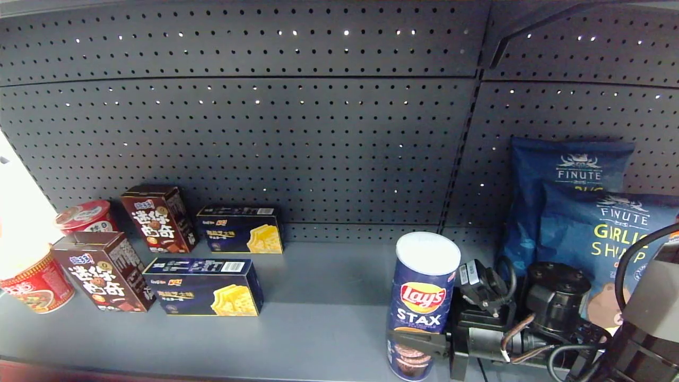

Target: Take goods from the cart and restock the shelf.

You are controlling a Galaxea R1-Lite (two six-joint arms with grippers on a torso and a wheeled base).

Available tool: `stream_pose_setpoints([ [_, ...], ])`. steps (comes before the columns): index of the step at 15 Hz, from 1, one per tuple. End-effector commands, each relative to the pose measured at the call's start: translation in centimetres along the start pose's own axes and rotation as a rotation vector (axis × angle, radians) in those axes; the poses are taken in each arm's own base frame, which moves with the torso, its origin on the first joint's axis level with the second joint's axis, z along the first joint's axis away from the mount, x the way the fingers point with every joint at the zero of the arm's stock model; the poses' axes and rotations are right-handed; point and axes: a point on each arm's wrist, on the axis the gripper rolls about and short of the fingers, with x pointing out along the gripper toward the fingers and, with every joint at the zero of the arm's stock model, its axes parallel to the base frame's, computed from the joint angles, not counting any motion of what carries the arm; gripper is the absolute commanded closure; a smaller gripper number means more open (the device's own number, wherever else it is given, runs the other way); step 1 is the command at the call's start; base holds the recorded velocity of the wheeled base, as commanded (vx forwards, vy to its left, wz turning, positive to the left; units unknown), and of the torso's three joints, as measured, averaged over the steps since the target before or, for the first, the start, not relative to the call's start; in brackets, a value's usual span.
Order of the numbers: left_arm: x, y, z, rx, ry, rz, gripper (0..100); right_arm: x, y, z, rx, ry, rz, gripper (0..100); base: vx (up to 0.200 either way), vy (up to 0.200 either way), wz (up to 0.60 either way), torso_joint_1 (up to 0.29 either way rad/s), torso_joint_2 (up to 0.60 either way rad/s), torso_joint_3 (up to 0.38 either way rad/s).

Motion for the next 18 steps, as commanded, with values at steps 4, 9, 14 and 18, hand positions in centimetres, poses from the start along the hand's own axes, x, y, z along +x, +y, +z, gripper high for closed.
stream_pose_setpoints([
  [4,0.2,0.0,-0.5,0.002,0.016,0.000,100,0.2,-0.3,-0.1,0.002,-0.001,0.000,100,0.000,0.000,0.00,0.000,0.00,0.000],
  [9,0.1,0.0,-0.6,0.002,0.013,-0.002,100,0.8,-0.7,-0.1,-0.005,-0.010,0.000,0,0.000,0.000,0.00,0.000,0.00,0.000],
  [14,0.1,0.0,-0.6,0.002,0.013,-0.002,100,0.5,-0.5,0.1,-0.006,-0.013,-0.002,0,0.000,0.000,0.00,0.000,0.00,0.000],
  [18,0.1,0.0,-0.6,0.002,0.013,0.000,100,-1.1,0.8,0.7,-0.003,-0.008,-0.008,0,0.000,0.000,0.00,0.000,0.00,0.000],
])
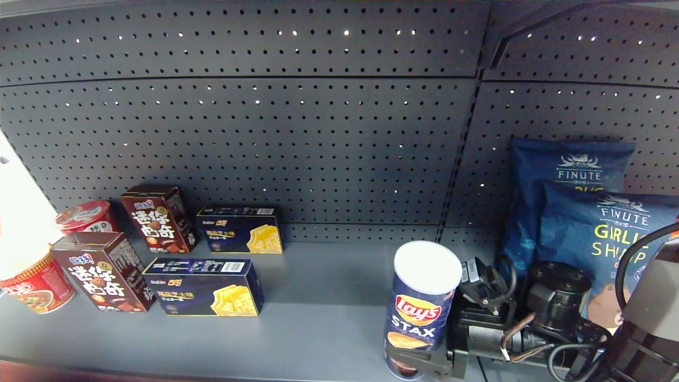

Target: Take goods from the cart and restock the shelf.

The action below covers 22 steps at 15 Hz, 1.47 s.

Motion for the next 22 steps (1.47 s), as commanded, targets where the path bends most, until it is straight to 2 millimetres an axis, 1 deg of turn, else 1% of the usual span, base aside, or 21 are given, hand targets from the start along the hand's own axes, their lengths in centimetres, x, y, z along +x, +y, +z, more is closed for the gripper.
stream_pose_setpoints([
  [1,0.0,0.0,0.0,-0.001,0.000,0.002,100,-1.7,1.4,0.9,-0.005,-0.006,-0.007,0,0.000,0.000,0.00,0.000,0.00,0.000],
  [2,0.0,0.0,0.0,-0.001,-0.003,0.003,100,-2.4,1.8,1.1,-0.003,-0.005,-0.013,0,0.000,0.000,0.00,0.000,0.00,0.000],
  [5,-0.1,0.0,-0.1,-0.003,-0.011,0.001,100,-4.3,1.9,1.3,0.003,0.000,-0.068,0,0.000,0.000,0.00,0.000,0.00,0.000],
  [8,-0.4,0.1,-0.4,-0.002,-0.005,0.002,100,-5.5,2.1,1.7,0.000,-0.008,-0.100,0,0.000,0.000,0.00,0.000,0.00,0.000],
  [14,-0.7,0.1,-0.5,-0.002,-0.008,0.003,100,-5.8,1.7,1.6,0.007,-0.003,-0.128,0,0.000,0.000,0.00,0.000,0.00,0.000],
  [16,-0.7,0.1,-0.5,-0.002,-0.008,0.002,100,-6.0,1.3,1.5,0.007,-0.004,-0.146,0,0.000,0.000,0.00,0.000,0.00,0.000],
  [22,-0.7,0.1,-0.5,-0.002,-0.009,0.001,100,-6.0,1.1,1.3,0.016,0.006,-0.170,0,0.000,0.000,0.00,0.000,0.00,0.000],
])
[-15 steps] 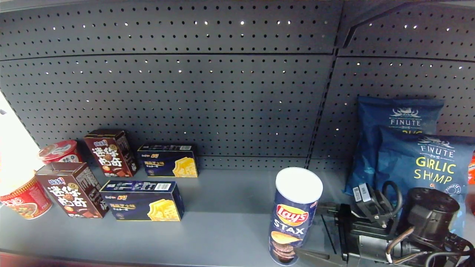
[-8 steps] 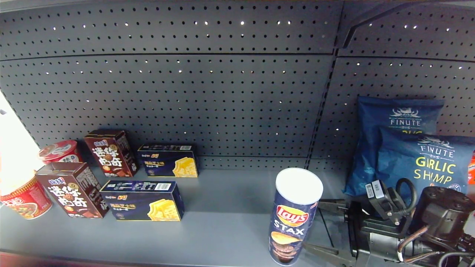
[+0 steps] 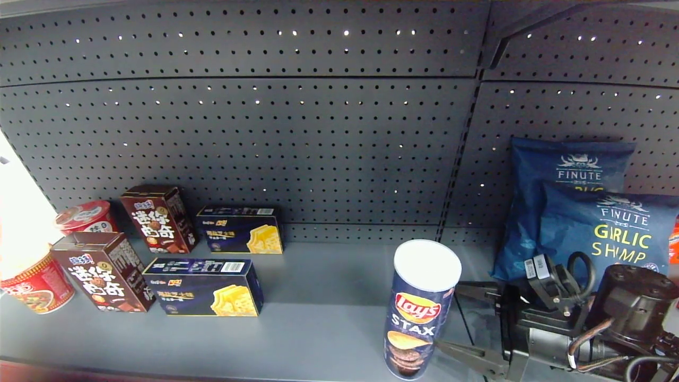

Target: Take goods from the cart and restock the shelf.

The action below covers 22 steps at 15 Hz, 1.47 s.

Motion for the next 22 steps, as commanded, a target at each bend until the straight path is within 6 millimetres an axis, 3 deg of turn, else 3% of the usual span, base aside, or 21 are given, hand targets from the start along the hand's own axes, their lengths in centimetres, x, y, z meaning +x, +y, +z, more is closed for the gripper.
stream_pose_setpoints([
  [1,0.0,0.0,0.0,-0.001,0.001,0.000,100,0.2,-0.2,-0.3,0.007,0.011,-0.022,0,0.000,0.000,0.00,0.000,0.00,0.000],
  [5,0.0,0.0,0.1,-0.001,-0.004,0.000,100,0.3,-0.2,-0.3,0.003,0.010,-0.044,0,0.000,0.000,0.00,0.000,0.00,0.000],
  [11,0.0,0.0,0.0,-0.001,0.001,0.000,100,-1.6,3.1,0.9,-0.023,-0.018,0.019,0,0.000,0.000,0.00,0.000,0.00,0.000],
  [15,0.0,0.0,0.0,-0.001,-0.002,0.000,100,-2.4,3.7,1.6,-0.046,-0.047,0.020,0,0.000,0.000,0.00,0.000,0.00,0.000],
  [20,0.0,0.0,0.1,0.004,-0.002,0.000,100,-5.6,4.9,5.0,-0.144,-0.175,-0.077,0,0.000,0.000,0.00,0.000,0.00,0.000],
  [22,0.0,0.0,0.1,0.040,-0.003,-0.011,100,-9.9,7.2,7.4,-0.144,-0.173,-0.161,0,0.000,0.000,0.00,0.000,0.00,0.000],
])
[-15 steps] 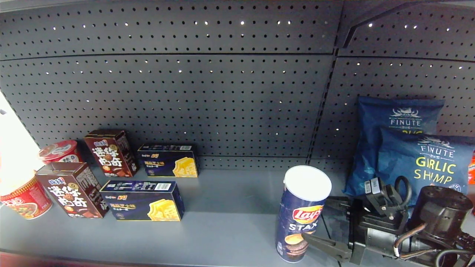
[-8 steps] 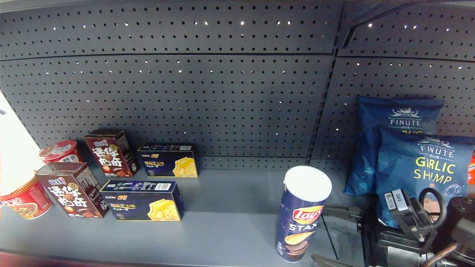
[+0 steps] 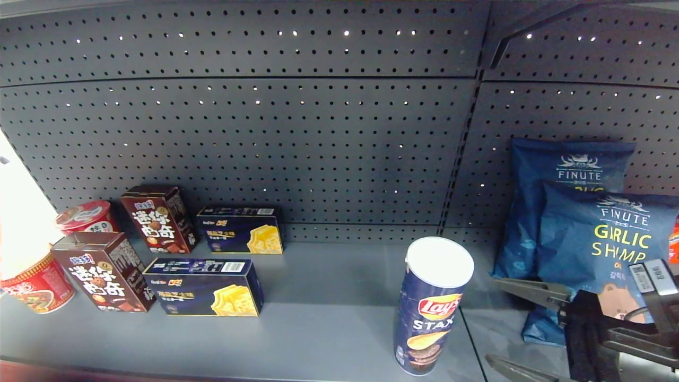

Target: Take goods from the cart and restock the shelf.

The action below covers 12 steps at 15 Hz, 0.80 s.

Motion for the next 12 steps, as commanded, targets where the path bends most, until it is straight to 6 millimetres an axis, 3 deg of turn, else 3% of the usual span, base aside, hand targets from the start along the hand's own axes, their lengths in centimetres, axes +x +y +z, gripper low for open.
stream_pose_setpoints([
  [1,-0.2,0.1,0.5,0.002,-0.023,-0.010,100,-7.4,3.7,5.3,-0.056,-0.064,-0.230,0,0.000,0.000,0.00,0.000,0.00,0.000],
  [3,-1.0,0.2,2.5,-0.003,-0.083,-0.041,100,-12.8,7.7,6.0,-0.002,0.025,-0.530,0,0.000,0.000,0.00,0.000,0.00,0.000],
  [4,-1.0,0.2,3.7,0.004,-0.088,-0.087,100,-15.1,9.7,5.4,0.017,0.033,-0.602,0,0.000,0.000,0.00,0.000,0.00,0.000],
  [5,-0.8,0.2,4.6,0.015,-0.086,-0.123,100,-16.1,10.6,4.8,0.032,0.026,-0.619,0,0.000,0.000,0.00,0.000,0.00,0.000],
  [6,-0.5,0.1,6.8,0.030,-0.081,-0.206,100,-17.6,12.3,3.2,0.039,0.009,-0.656,0,0.000,0.000,0.00,0.000,0.00,0.000],
  [7,1.0,-0.4,8.7,0.035,-0.024,-0.287,100,-17.8,12.7,1.8,0.059,0.052,-0.751,0,0.000,0.000,0.00,0.000,0.00,0.000],
  [9,3.5,-1.4,10.0,0.038,0.019,-0.471,100,-17.5,12.3,1.2,0.055,0.068,-0.778,0,0.000,0.000,0.00,0.000,0.00,0.000],
  [12,8.3,-3.0,11.7,0.032,0.053,-0.656,100,-16.2,10.9,-1.5,-0.021,0.096,-0.849,0,0.000,0.000,0.00,0.000,0.00,0.000],
])
